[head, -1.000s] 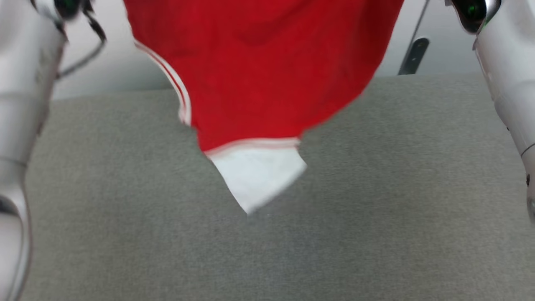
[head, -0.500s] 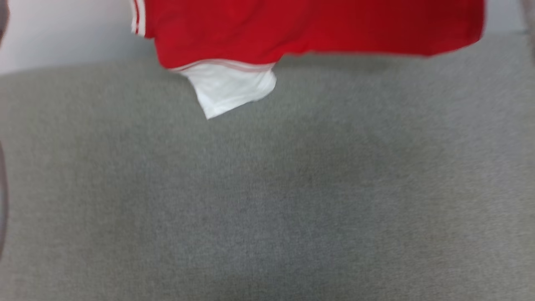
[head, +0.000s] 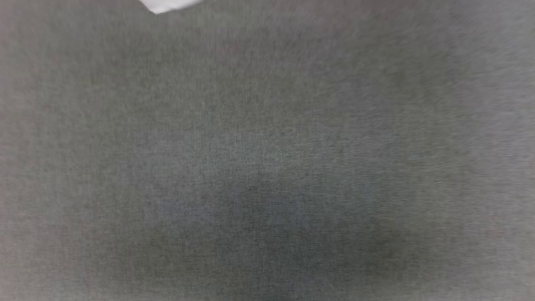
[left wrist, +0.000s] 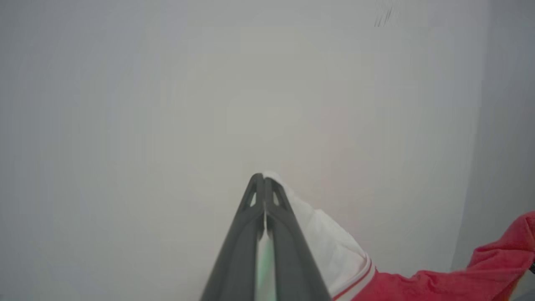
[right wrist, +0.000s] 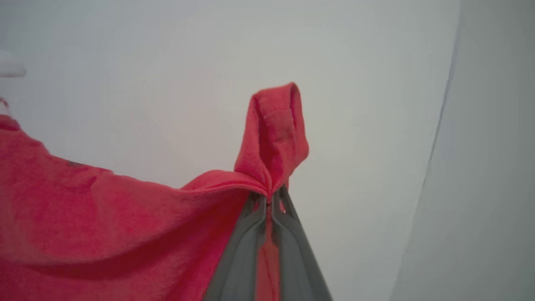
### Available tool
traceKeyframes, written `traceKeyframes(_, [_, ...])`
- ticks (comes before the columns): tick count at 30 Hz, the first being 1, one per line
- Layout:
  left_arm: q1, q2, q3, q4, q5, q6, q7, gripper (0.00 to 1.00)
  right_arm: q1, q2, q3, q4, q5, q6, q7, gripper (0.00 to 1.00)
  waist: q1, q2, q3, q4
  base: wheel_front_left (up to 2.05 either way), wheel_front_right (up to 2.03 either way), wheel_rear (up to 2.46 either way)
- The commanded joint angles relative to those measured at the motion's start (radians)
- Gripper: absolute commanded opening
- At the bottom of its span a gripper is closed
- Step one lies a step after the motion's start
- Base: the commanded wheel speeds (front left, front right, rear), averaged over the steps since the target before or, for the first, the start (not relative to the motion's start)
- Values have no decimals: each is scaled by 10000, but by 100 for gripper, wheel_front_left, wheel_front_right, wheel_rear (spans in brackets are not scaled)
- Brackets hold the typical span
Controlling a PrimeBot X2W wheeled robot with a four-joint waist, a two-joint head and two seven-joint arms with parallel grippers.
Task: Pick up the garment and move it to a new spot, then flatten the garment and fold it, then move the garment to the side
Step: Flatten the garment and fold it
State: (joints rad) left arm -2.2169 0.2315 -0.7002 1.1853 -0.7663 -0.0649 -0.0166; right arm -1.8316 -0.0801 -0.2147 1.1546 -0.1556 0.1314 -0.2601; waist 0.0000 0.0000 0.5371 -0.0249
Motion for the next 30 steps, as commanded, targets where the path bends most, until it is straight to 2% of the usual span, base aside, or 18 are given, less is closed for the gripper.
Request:
traceKeyframes(1, [-32,-107,24,123,-61,-60,-84,0,119,62,-181,-52,-148,-16,-42,0,0,0,1018,393,0,0,0])
traceKeyframes(4, [64,-309,-29,376,-103,-170,-123,0,327,192,-561,-97,-529,-16,-54,0,0,0,1074,456,0,0,0])
traceKeyframes(8, [605,-310,-104,701,-140,-261,-81,0,597,301,-817,274,-938,-16,-51,0,0,0,1059,495,0,0,0])
traceKeyframes(14, [2201,-308,-83,931,-416,-299,46,0,955,289,-178,1190,-3,-16,-57,0,0,0,582,367,0,0,0])
traceKeyframes(17, [3017,-154,-250,976,-375,-390,195,0,1204,302,1033,1333,1032,-16,-52,0,0,0,307,204,0,0,0])
traceKeyframes(20, [3971,-121,-270,992,-550,-497,262,0,1921,308,2797,1368,2535,-16,118,0,0,0,-252,124,0,0,0])
traceKeyframes(24, [5579,-102,-557,1011,-533,-604,58,0,3675,315,5221,466,4691,-16,908,0,0,0,-1406,151,0,0,0])
traceKeyframes(26, [6322,65,-553,1001,-688,-643,-83,0,4431,308,6100,-154,5387,-16,1277,0,0,0,-1978,100,0,0,0])
traceKeyframes(30, [7942,242,-640,974,-846,-674,-227,0,5966,304,6890,-671,6261,-16,1643,0,0,0,-2899,130,0,0,0])
